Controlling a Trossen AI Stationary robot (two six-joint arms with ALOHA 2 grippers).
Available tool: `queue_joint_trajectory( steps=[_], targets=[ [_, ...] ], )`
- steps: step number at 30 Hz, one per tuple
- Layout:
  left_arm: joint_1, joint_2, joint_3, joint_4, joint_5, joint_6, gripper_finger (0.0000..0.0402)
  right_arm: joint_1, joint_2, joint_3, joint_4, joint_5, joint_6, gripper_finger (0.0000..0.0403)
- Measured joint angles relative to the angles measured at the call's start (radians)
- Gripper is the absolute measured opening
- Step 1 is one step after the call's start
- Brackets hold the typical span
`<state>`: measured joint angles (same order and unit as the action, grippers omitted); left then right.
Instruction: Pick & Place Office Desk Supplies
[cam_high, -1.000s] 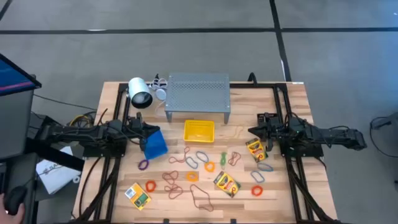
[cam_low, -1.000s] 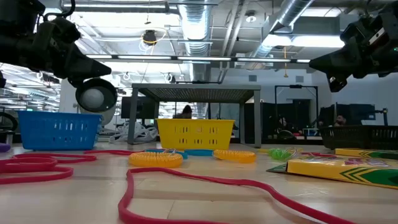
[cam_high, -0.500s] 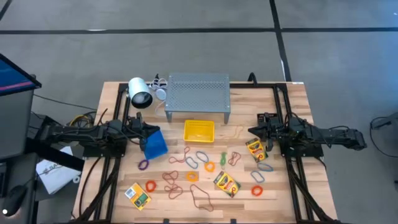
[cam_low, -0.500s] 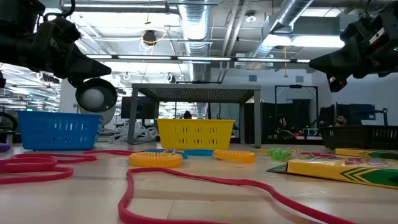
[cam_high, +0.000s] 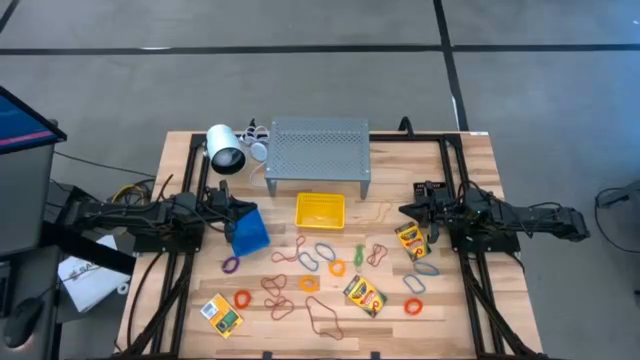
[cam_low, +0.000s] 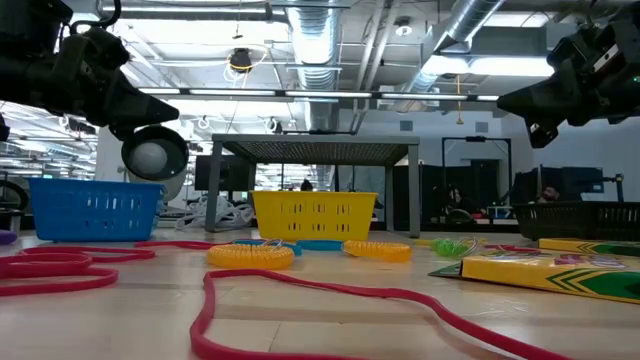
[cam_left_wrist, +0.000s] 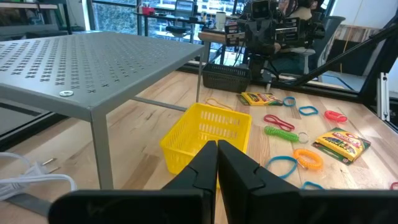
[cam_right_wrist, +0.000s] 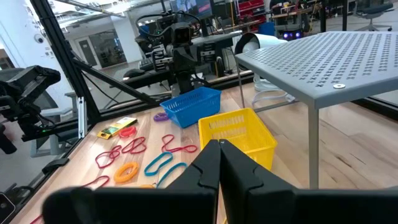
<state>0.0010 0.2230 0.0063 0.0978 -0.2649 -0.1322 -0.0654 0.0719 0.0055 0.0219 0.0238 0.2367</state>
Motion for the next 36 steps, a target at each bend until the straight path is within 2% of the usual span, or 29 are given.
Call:
queue_joint_trajectory(
  steps=[28, 36],
  targets=[
    [0.0, 0.0, 0.0, 0.004, 0.0, -0.002, 0.0008, 0.0, 0.0, 0.0, 0.0, 0.0, 0.0, 0.0],
    [0.0, 0.0, 0.0, 0.135, 0.0, -0.006, 0.0008, -0.001, -0.001, 0.0, 0.04, 0.002, 0.0, 0.0]
  ],
)
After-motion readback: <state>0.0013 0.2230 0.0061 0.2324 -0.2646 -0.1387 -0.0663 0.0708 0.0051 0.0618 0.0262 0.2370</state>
